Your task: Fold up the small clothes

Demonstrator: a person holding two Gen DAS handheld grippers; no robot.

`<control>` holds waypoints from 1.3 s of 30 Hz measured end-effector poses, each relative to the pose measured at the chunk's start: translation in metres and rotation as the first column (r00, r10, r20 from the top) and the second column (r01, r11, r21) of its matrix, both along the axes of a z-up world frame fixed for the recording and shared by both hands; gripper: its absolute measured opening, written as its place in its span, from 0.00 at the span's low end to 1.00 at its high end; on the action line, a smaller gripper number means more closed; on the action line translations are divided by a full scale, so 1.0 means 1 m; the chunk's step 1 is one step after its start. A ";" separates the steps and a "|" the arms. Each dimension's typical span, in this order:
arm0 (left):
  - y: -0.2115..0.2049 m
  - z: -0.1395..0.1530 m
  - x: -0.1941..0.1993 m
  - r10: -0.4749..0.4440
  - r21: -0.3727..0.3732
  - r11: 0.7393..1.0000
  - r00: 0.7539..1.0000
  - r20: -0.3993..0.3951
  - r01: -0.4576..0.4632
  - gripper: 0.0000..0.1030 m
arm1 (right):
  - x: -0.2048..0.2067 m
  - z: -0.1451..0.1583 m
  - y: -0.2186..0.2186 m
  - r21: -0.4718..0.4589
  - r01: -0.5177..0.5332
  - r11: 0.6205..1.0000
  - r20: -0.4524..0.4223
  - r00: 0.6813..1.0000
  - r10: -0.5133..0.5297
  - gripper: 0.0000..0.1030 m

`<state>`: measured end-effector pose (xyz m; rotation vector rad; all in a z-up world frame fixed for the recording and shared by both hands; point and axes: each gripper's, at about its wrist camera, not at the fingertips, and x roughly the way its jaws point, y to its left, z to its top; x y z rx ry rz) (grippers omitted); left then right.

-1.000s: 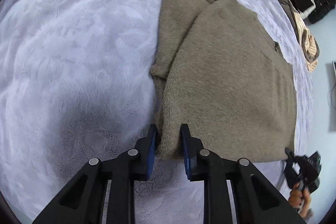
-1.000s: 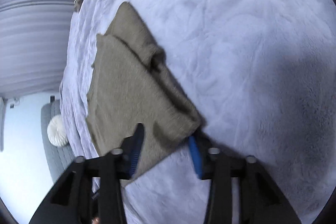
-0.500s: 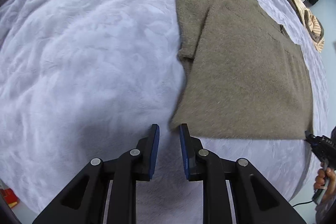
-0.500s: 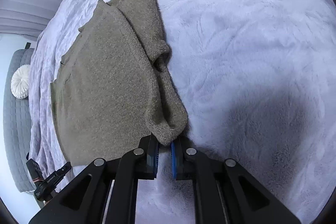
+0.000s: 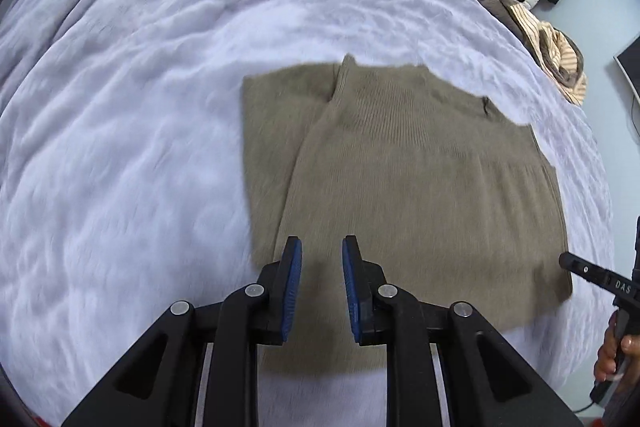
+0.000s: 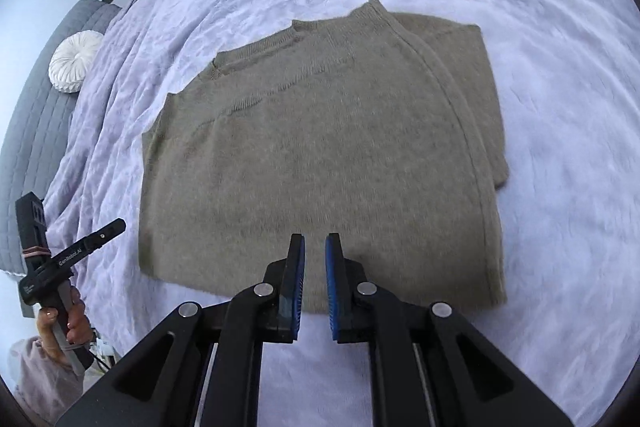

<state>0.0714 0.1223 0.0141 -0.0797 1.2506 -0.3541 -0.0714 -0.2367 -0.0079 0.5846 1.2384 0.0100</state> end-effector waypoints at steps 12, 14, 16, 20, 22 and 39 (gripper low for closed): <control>-0.024 -0.054 0.059 0.024 0.058 0.998 1.000 -0.014 -0.023 0.22 | 0.064 -0.054 -0.041 -0.009 0.083 0.997 -0.022 0.996 -0.083 0.03; -0.026 -0.050 0.055 0.009 0.092 0.996 1.000 -0.010 -0.008 0.22 | 0.060 -0.056 -0.052 0.012 0.119 0.993 -0.017 0.993 -0.119 0.00; -0.027 -0.046 0.052 0.002 0.131 0.991 1.000 -0.012 -0.001 0.22 | 0.056 -0.055 -0.058 0.043 0.152 0.987 -0.027 0.988 -0.151 0.00; -0.020 -0.044 0.047 0.022 0.135 0.991 0.999 -0.037 -0.017 0.22 | 0.046 -0.045 -0.054 0.029 0.152 0.988 -0.038 0.988 -0.151 0.01; -0.015 -0.041 0.041 0.032 0.136 0.990 0.999 -0.040 -0.026 0.22 | 0.040 -0.040 -0.049 0.001 0.131 0.991 -0.041 0.991 -0.131 0.03; -0.001 -0.042 -0.038 -0.037 0.211 0.976 0.994 -0.098 0.058 0.22 | -0.001 -0.039 0.019 -0.021 -0.082 0.996 -0.088 0.993 0.080 0.03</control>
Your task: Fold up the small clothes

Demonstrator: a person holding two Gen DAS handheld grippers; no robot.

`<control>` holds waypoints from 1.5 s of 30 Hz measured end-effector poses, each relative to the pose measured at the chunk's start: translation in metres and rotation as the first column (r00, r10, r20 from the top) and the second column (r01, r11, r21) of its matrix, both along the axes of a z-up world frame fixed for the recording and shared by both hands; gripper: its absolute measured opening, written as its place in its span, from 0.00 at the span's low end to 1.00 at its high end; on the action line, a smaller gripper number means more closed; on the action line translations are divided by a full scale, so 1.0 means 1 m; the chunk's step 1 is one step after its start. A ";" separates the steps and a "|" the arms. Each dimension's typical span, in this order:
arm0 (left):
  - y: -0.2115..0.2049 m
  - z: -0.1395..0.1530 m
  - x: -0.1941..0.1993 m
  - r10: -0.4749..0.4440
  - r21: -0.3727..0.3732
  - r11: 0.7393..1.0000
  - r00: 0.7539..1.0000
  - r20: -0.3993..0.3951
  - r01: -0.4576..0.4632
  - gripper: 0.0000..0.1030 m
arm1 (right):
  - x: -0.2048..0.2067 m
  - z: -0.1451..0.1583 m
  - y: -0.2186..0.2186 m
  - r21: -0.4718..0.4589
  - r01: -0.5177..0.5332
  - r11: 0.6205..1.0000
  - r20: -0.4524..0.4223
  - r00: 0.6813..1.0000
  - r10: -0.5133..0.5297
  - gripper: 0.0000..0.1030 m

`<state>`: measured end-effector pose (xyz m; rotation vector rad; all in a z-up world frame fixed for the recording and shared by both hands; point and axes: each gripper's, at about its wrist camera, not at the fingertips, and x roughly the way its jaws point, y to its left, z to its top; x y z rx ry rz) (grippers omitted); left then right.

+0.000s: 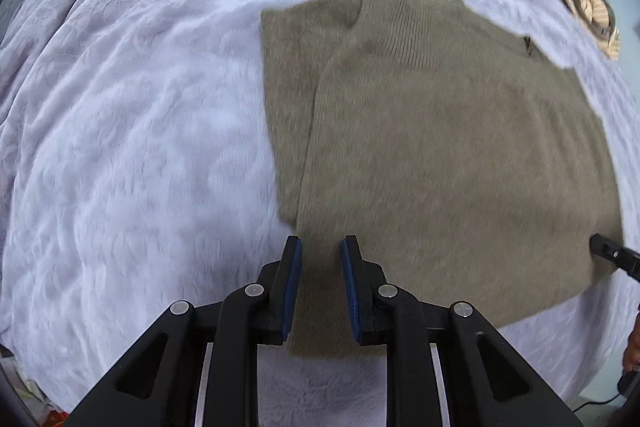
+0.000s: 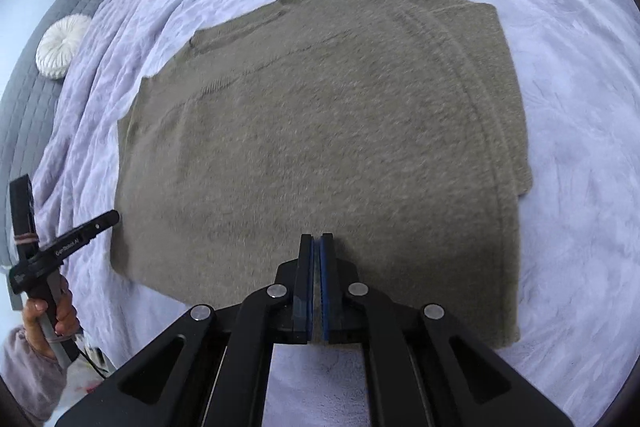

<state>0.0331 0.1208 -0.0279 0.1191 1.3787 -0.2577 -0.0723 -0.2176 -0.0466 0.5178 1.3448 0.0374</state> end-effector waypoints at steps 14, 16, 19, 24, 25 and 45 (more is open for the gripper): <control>0.020 -0.004 -0.026 0.057 0.017 0.998 0.998 -0.027 -0.057 0.61 | -0.016 0.001 0.007 0.016 0.029 0.999 -0.028 0.999 -0.029 0.03; 0.021 -0.002 -0.029 0.055 0.021 0.998 0.998 -0.029 -0.054 0.62 | -0.016 0.005 0.014 0.012 0.024 1.000 -0.025 0.999 -0.024 0.03; 0.019 0.002 -0.033 0.053 0.021 0.998 0.998 -0.032 -0.053 0.72 | -0.016 0.011 0.024 0.006 0.015 1.000 -0.021 1.000 -0.014 0.03; 0.018 0.006 -0.032 0.061 0.010 0.998 0.997 -0.043 -0.060 0.77 | -0.013 0.015 0.039 0.009 -0.008 1.000 -0.023 1.000 0.009 0.03; 0.018 0.007 -0.033 0.063 0.006 0.998 0.997 -0.044 -0.062 0.77 | -0.013 0.016 0.042 0.006 -0.013 1.000 -0.022 1.000 0.013 0.03; 0.049 0.016 -0.036 0.101 0.019 0.995 0.994 -0.040 -0.100 1.00 | -0.007 0.024 0.084 0.082 -0.052 0.995 -0.010 0.999 0.053 0.54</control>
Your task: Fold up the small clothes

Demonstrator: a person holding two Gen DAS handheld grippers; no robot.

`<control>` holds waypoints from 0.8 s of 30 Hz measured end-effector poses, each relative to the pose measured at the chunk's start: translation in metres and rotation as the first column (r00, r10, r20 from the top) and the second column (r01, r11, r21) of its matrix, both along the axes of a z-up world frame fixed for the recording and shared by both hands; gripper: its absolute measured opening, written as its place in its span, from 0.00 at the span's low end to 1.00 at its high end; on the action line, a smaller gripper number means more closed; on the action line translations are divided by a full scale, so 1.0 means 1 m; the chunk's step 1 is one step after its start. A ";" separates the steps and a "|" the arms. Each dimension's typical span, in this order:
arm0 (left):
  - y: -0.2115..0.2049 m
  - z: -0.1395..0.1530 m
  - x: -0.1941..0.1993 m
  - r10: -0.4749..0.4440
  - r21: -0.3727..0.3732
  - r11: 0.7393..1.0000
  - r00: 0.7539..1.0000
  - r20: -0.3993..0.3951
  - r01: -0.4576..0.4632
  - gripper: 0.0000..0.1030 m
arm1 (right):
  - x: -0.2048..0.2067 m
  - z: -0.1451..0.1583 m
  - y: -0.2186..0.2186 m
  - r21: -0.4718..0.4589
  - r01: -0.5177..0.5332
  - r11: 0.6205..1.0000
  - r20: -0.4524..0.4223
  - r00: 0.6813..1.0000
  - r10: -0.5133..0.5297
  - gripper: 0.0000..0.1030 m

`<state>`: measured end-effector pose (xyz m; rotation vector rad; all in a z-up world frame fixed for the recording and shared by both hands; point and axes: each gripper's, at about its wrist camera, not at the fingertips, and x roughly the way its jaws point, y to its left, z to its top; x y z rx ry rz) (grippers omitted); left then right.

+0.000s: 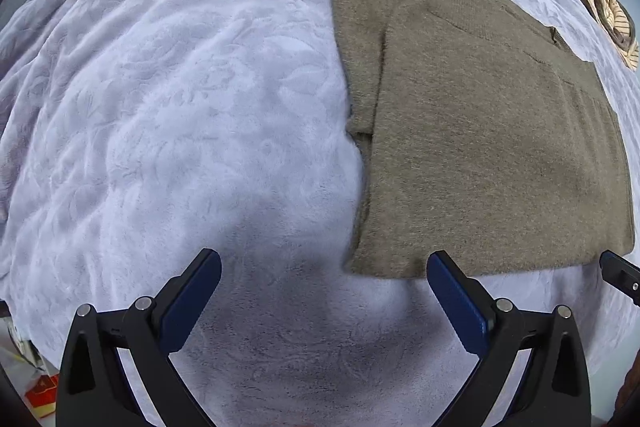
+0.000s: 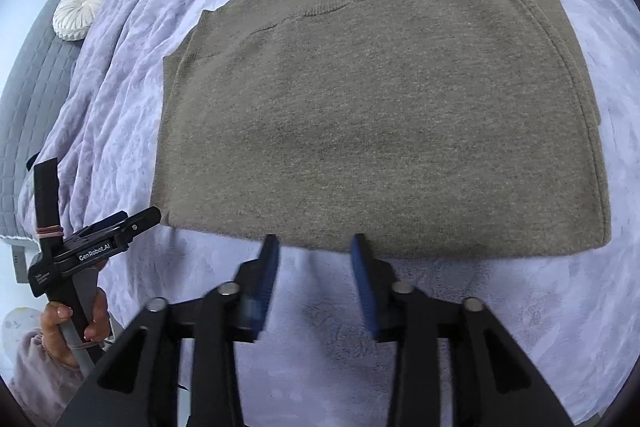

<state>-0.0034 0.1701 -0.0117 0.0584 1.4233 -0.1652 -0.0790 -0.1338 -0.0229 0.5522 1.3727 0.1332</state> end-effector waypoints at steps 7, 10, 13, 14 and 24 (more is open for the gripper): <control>0.054 0.012 -0.001 0.100 -0.053 0.994 0.994 0.037 -0.098 1.00 | 0.020 -0.033 0.055 0.375 0.042 0.926 -0.059 0.998 -0.022 0.54; 0.070 0.019 -0.004 0.115 -0.063 0.992 0.992 0.056 -0.112 1.00 | 0.032 -0.060 0.087 0.482 0.122 0.867 -0.104 0.991 -0.082 0.54; 0.078 0.027 -0.010 0.109 -0.078 0.992 0.992 0.064 -0.104 1.00 | 0.046 -0.080 0.110 0.559 0.212 0.802 -0.130 0.977 -0.168 0.54; 0.080 0.029 -0.011 0.106 -0.078 0.992 0.992 0.071 -0.101 1.00 | 0.049 -0.085 0.117 0.577 0.236 0.782 -0.145 0.972 -0.187 0.51; 0.084 0.026 0.003 0.129 -0.140 0.984 0.983 0.132 -0.110 1.00 | 0.065 -0.065 0.141 0.507 0.155 0.848 -0.115 0.987 -0.111 0.05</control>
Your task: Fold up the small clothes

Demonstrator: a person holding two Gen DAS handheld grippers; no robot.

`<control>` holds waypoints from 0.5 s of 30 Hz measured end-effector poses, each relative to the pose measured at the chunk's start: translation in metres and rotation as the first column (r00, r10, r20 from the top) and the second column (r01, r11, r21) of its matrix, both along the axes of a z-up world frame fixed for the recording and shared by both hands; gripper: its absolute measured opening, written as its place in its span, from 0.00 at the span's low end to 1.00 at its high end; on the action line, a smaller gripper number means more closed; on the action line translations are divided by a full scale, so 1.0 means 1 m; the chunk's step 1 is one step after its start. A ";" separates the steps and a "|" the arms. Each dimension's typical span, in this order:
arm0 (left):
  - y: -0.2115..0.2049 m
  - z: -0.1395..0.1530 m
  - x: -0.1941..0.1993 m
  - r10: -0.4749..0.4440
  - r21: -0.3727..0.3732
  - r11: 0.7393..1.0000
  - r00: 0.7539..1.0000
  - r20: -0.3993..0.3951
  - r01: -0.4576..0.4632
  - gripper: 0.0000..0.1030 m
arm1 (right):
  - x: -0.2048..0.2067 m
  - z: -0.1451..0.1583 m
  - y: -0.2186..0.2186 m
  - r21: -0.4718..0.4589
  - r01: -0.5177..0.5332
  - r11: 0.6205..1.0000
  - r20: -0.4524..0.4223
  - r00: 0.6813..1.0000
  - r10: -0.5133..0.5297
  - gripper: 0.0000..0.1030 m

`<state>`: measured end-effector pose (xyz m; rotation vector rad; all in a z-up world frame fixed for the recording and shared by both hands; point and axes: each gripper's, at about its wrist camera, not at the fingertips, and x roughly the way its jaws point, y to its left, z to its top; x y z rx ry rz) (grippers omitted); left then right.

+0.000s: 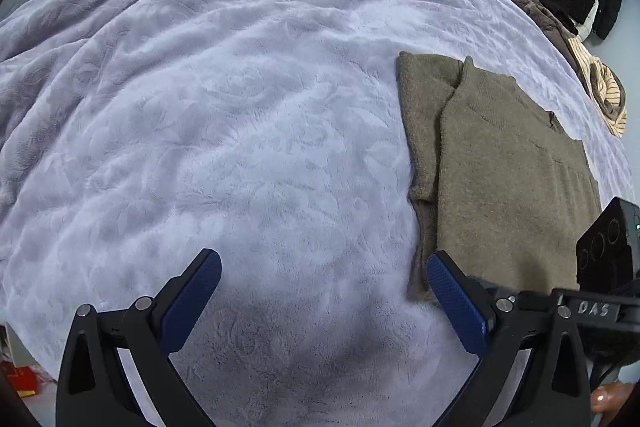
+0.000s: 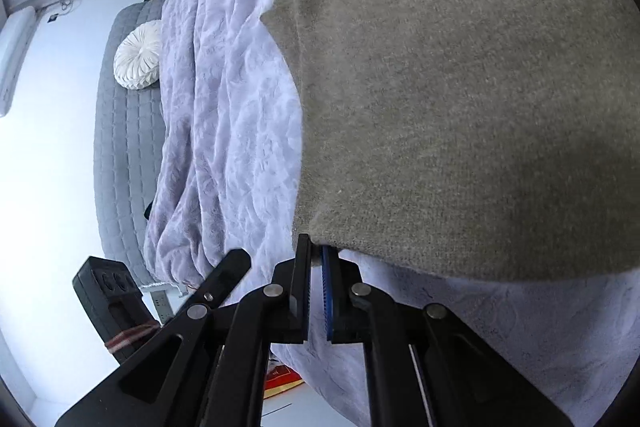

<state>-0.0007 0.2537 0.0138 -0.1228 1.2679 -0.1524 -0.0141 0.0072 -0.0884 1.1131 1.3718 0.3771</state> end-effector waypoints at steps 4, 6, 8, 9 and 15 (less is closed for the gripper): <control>-0.018 -0.019 0.015 -0.006 0.043 0.999 0.999 -0.039 0.007 1.00 | -0.004 -0.016 0.022 -0.089 -0.105 0.990 -0.070 0.993 0.099 0.00; -0.020 -0.022 0.014 -0.019 0.033 0.999 0.999 -0.036 0.020 1.00 | -0.008 -0.014 0.028 -0.051 -0.125 0.991 -0.068 0.990 0.121 0.00; -0.018 -0.022 0.013 -0.016 0.027 0.999 0.999 -0.032 0.016 1.00 | -0.008 -0.007 0.030 -0.042 -0.141 0.989 -0.059 0.989 0.138 0.02; -0.016 -0.023 0.013 -0.009 0.020 1.000 0.999 -0.032 0.010 1.00 | -0.008 -0.004 0.028 -0.049 -0.138 0.989 -0.056 0.989 0.136 0.02; 0.005 -0.030 0.014 0.064 -0.019 0.998 0.997 -0.042 -0.065 1.00 | -0.001 -0.009 0.003 -0.035 0.015 0.999 -0.070 0.997 -0.017 0.56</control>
